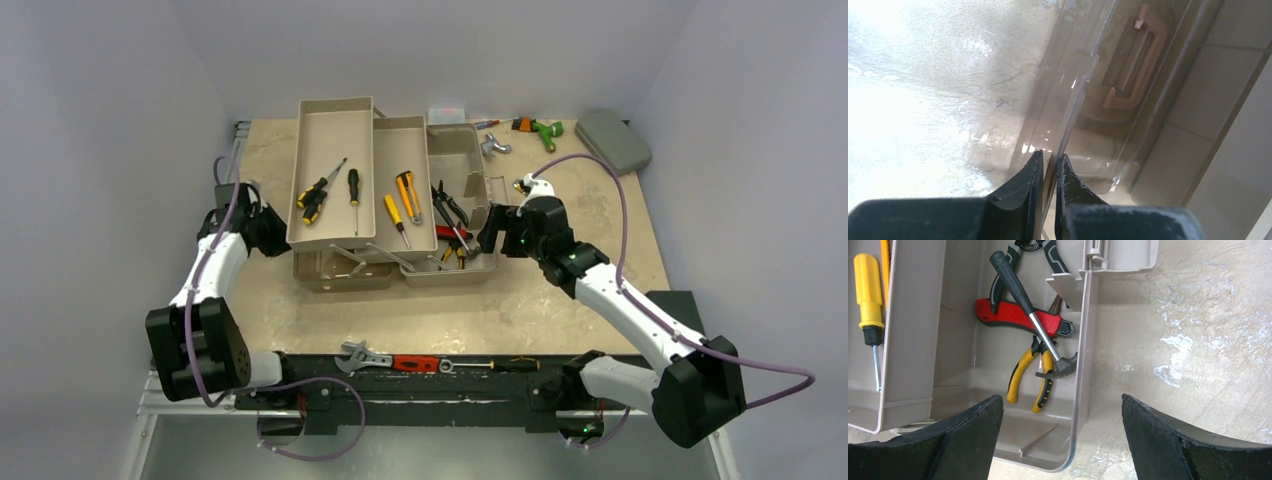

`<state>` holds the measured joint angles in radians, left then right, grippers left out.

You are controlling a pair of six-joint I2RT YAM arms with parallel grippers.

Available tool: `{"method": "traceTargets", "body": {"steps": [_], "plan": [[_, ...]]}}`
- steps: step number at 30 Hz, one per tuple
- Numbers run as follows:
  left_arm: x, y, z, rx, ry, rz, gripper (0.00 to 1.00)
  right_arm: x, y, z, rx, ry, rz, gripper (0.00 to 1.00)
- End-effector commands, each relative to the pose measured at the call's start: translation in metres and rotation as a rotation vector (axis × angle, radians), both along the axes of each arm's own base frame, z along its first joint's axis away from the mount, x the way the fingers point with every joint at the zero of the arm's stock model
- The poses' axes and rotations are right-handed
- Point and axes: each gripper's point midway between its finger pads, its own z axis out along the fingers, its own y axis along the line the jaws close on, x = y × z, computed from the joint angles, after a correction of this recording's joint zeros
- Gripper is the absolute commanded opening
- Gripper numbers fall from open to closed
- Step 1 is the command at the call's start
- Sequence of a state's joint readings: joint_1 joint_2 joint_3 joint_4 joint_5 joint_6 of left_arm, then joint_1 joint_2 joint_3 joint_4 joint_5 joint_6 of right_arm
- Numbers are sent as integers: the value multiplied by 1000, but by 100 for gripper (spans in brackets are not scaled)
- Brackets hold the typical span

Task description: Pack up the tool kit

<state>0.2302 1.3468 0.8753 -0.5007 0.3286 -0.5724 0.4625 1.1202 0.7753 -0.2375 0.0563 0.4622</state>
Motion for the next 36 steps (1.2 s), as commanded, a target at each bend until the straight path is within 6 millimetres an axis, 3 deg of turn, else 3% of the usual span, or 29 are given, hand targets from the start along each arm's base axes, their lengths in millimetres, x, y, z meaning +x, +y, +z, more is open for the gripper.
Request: {"method": "traceTargets", "body": {"steps": [1, 5, 11, 14, 26, 31, 36], "plan": [[5, 20, 10, 141, -41, 61, 0, 5, 4, 1, 12, -24, 24, 85], [6, 26, 42, 196, -137, 93, 0, 5, 6, -5, 12, -4, 28, 85], [6, 24, 112, 285, -352, 103, 0, 7, 4, -13, 1, 16, 4, 84], [3, 25, 136, 363, -392, 101, 0, 7, 2, -15, -3, 23, -6, 84], [-8, 16, 186, 664, -432, 58, 0, 13, -16, -40, -109, 105, -103, 80], [-10, 1, 209, 752, -472, 4, 0, 11, -4, -45, -89, 118, -49, 72], [-11, -5, 228, 860, -485, -23, 0, 3, 22, -50, -100, 119, 19, 69]]}}
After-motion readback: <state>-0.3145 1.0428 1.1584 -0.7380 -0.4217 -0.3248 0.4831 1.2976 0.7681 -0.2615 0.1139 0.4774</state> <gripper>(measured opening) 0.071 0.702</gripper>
